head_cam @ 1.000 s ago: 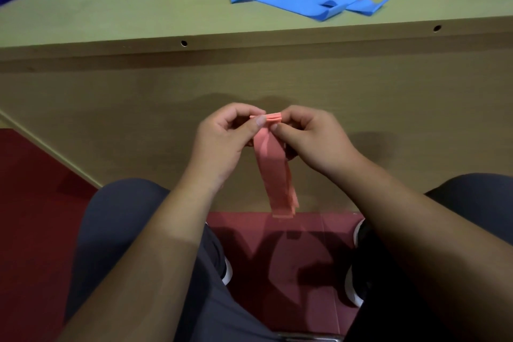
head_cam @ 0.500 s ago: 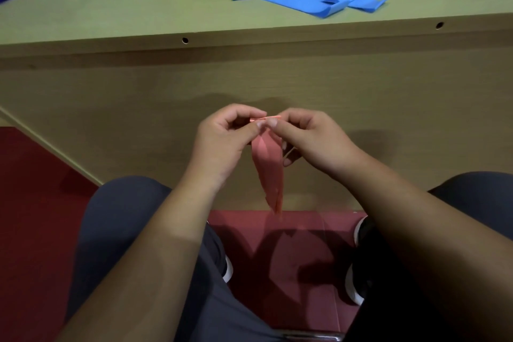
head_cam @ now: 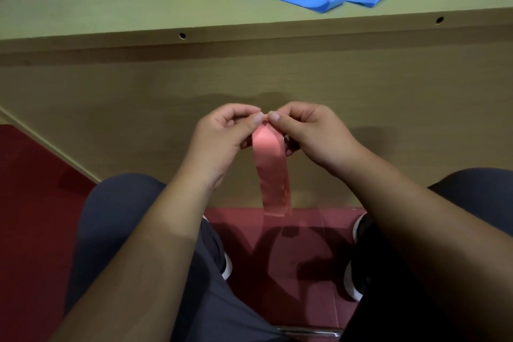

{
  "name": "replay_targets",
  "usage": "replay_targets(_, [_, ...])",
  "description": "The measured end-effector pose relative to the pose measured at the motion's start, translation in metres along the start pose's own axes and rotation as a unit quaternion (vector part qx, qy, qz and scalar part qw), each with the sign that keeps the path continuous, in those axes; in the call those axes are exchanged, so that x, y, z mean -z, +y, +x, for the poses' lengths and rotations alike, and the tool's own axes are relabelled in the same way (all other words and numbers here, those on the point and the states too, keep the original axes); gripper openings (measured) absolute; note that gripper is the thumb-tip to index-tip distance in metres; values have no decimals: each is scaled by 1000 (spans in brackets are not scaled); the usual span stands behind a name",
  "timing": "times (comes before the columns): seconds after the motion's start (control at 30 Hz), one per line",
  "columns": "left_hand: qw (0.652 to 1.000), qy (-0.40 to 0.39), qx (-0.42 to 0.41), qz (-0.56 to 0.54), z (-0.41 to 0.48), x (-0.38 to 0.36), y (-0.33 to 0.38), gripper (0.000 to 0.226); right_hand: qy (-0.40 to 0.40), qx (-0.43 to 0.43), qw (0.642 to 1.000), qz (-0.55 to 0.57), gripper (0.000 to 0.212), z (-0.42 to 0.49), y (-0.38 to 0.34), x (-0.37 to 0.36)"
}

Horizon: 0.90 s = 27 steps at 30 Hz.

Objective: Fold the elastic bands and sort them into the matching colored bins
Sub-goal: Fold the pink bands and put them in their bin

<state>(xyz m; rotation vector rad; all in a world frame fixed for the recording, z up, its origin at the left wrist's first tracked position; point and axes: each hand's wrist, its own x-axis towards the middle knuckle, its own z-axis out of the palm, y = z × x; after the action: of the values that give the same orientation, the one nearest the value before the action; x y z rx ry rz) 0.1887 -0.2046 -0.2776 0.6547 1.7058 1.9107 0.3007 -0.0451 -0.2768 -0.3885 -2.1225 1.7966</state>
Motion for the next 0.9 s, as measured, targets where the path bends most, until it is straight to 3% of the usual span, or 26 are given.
replay_targets(0.33, [999,13,52,-5,-1,-2,1,19,-1,-6,1000,-27,20,3,5,2])
replay_targets(0.6, [986,15,107,-130,1,-3,4,33,-2,-19,999,32,13,5,6,1])
replay_targets(0.73, [983,5,113,-143,2,-2,3,27,-7,-29,998,49,13,5,8,2])
replay_targets(0.9, [988,14,104,-117,-1,-4,6,22,5,8,1000,-8,14,3,7,0])
